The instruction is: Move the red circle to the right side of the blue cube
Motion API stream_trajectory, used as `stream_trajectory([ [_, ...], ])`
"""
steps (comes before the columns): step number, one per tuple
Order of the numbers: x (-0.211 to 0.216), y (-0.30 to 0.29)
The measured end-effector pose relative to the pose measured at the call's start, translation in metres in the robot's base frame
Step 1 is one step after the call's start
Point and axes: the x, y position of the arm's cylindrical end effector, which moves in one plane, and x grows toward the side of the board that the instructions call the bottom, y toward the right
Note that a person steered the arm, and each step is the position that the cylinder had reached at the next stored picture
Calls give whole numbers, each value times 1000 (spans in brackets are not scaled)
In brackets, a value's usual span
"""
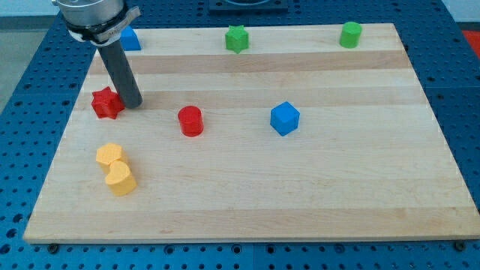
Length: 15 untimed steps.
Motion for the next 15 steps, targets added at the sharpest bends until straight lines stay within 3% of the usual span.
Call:
stream_trajectory([
  [7, 45, 27],
  [9, 59, 102],
  [11, 72, 122],
  [13, 35, 225],
  [15, 84, 162],
])
